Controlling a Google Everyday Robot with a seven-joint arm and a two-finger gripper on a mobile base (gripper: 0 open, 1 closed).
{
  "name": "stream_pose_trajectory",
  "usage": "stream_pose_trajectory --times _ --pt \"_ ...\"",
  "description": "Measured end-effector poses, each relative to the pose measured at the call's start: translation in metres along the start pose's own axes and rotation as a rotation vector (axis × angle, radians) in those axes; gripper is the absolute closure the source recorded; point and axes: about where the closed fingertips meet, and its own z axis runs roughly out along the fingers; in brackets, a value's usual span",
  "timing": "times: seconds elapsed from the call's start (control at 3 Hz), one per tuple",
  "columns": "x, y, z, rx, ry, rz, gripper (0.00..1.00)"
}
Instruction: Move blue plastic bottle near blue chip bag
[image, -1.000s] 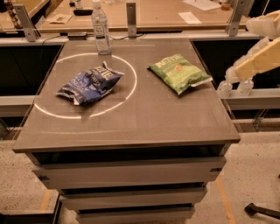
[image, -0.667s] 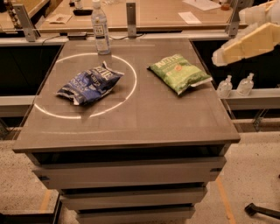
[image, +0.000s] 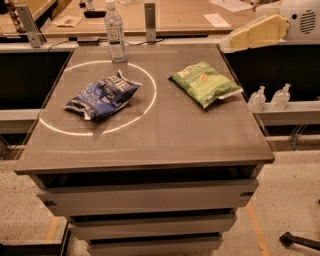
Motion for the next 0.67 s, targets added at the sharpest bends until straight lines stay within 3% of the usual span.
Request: stream_pose_trajectory --times 0.33,0.67 --pt "0.000 -0.005 0.020 0.015 -0.027 0.041 0.00" --pt "-0.012 -0.016 0.064 0.021 -0.078 0.052 0.00"
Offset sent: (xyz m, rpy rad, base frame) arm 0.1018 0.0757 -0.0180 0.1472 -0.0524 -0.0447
